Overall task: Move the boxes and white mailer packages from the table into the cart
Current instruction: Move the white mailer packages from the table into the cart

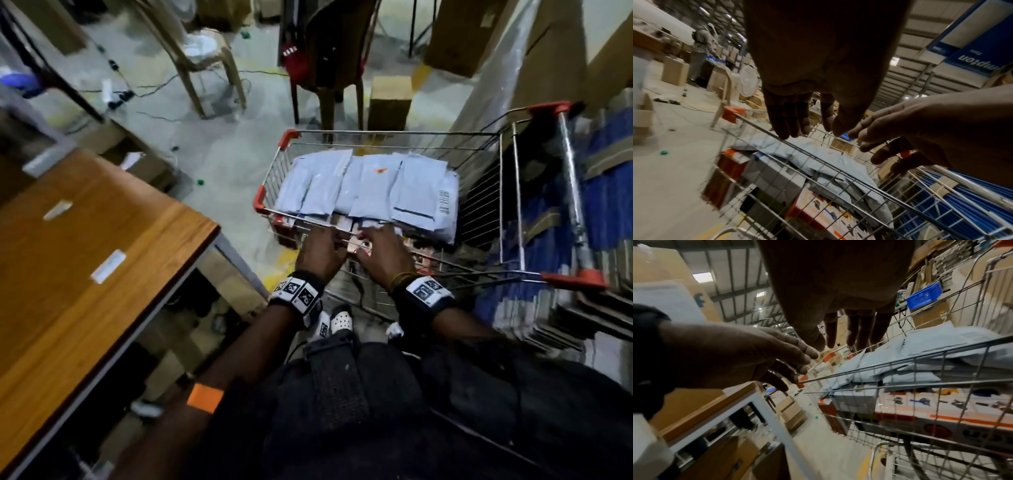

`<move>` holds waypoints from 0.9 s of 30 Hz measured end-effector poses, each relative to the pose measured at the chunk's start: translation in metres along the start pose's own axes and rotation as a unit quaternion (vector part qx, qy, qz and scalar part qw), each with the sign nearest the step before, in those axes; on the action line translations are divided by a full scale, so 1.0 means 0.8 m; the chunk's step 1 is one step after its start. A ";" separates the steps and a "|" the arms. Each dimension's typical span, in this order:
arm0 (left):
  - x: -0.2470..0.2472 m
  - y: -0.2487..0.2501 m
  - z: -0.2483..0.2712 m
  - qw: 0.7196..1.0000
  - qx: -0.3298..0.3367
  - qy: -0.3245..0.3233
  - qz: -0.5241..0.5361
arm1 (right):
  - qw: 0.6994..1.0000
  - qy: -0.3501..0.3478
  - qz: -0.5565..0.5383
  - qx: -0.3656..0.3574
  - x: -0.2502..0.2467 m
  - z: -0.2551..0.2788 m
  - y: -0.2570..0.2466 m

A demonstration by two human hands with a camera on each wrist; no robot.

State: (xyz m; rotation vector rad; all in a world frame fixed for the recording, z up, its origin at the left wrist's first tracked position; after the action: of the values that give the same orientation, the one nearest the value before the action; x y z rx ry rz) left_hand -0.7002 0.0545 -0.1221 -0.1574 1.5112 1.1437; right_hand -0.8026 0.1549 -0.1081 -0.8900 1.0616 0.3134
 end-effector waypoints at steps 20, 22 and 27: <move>-0.169 -0.291 0.411 0.952 -0.246 0.127 0.130 | 0.898 -0.296 0.104 -0.307 0.216 0.237 -0.332; -0.186 -0.327 0.469 0.941 -0.274 0.144 0.136 | 0.884 -0.301 0.115 -0.337 0.241 0.275 -0.380; -0.234 -0.418 0.626 0.904 -0.335 0.229 0.136 | 0.847 -0.326 0.119 -0.402 0.306 0.390 -0.492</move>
State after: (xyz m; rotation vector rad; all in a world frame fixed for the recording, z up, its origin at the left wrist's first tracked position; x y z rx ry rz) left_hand -0.0786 0.1500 -0.0775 -0.7460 1.5037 1.9302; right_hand -0.2476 0.1023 -0.0695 -1.2568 0.3593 1.2442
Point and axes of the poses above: each hand's wrist, its own z-axis away from the middle knuckle, its own x-axis out of the palm, y = z × x, the point moved 6 cm from there along -z, towards the middle knuckle, and after that the axes turned 1 degree about y, right-handed, at the moved point
